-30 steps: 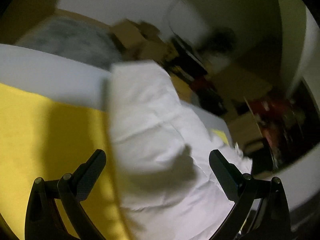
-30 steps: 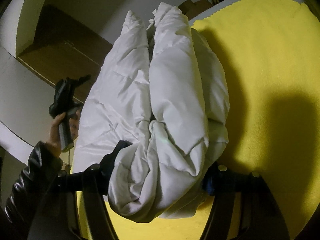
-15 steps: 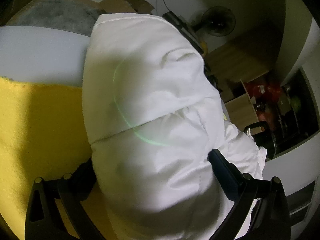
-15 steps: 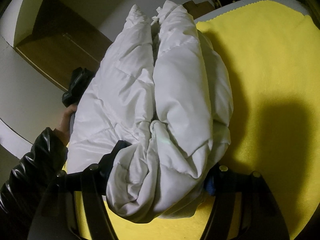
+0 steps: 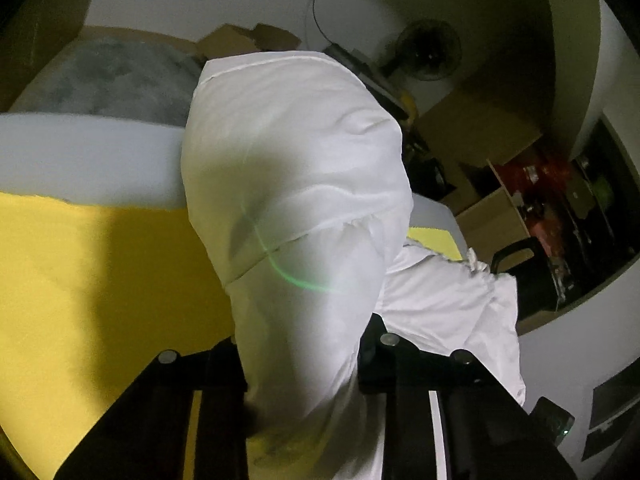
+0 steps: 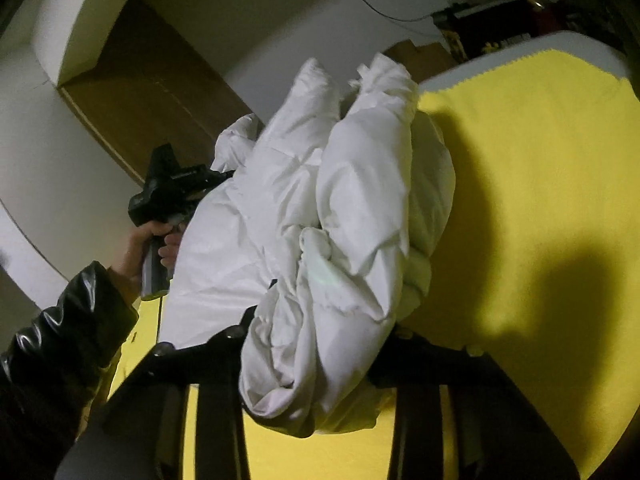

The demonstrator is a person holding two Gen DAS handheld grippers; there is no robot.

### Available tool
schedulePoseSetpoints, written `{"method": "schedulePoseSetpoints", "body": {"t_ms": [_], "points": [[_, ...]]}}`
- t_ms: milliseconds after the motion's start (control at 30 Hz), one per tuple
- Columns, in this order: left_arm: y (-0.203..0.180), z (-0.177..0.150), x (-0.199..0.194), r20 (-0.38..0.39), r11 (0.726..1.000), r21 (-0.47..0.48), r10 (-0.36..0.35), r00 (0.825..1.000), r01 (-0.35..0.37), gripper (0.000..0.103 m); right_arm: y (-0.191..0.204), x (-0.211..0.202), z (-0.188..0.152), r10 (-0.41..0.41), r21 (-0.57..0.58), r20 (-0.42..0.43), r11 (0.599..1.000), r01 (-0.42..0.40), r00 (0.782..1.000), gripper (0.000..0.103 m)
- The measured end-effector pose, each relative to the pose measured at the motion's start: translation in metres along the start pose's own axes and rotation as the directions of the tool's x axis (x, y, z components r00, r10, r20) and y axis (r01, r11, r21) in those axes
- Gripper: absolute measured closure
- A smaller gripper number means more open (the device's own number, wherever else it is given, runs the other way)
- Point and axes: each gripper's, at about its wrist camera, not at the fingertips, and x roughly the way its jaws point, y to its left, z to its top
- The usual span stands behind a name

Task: Fold large clothes
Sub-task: 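Lift the bundle end with the right tool and fold it over the rest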

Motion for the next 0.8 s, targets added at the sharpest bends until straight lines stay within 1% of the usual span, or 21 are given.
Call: {"method": "schedulePoseSetpoints", "body": {"t_ms": [67, 133, 233, 267, 333, 467, 567, 633, 700, 800], "points": [[-0.010, 0.002, -0.028, 0.020, 1.000, 0.018, 0.015, 1.000, -0.016, 0.077, 0.010, -0.003, 0.001, 0.024, 0.005, -0.006, 1.000, -0.024, 1.000, 0.070], [-0.021, 0.003, -0.063, 0.047, 0.999, 0.041, 0.023, 0.999, -0.025, 0.077, 0.030, -0.011, 0.002, 0.059, -0.009, -0.007, 0.998, -0.059, 0.998, 0.070], [-0.034, -0.001, -0.118, 0.084, 0.997, 0.067, 0.026, 0.996, -0.032, 0.077, 0.077, -0.030, 0.003, 0.092, -0.088, 0.003, 0.992, -0.092, 0.996, 0.070], [-0.038, -0.002, -0.129, 0.092, 0.997, 0.071, 0.029, 0.995, -0.036, 0.077, 0.093, -0.037, 0.001, 0.098, -0.114, 0.009, 0.989, -0.097, 0.995, 0.070], [-0.042, -0.013, -0.160, 0.112, 0.995, 0.080, 0.043, 0.993, -0.052, 0.077, 0.121, -0.048, -0.002, 0.115, -0.156, 0.009, 0.981, -0.112, 0.993, 0.070], [-0.038, -0.045, -0.202, 0.124, 0.993, 0.075, 0.077, 0.989, -0.087, 0.077, 0.146, -0.057, -0.010, 0.140, -0.185, -0.013, 0.973, -0.140, 0.990, 0.070], [-0.017, -0.072, -0.223, 0.116, 0.993, 0.057, 0.094, 0.989, -0.101, 0.077, 0.151, -0.052, -0.020, 0.148, -0.190, -0.047, 0.970, -0.154, 0.988, 0.070], [-0.002, -0.090, -0.226, 0.106, 0.993, 0.040, 0.109, 0.988, -0.113, 0.076, 0.151, -0.052, -0.028, 0.147, -0.188, -0.076, 0.969, -0.159, 0.986, 0.070], [0.017, -0.108, -0.224, 0.092, 0.992, 0.025, 0.125, 0.988, -0.127, 0.076, 0.153, -0.046, -0.038, 0.137, -0.193, -0.100, 0.969, -0.154, 0.986, 0.070], [0.037, -0.128, -0.211, 0.073, 0.991, -0.008, 0.133, 0.988, -0.133, 0.076, 0.150, -0.035, -0.045, 0.114, -0.203, -0.129, 0.969, -0.139, 0.985, 0.070]]}}
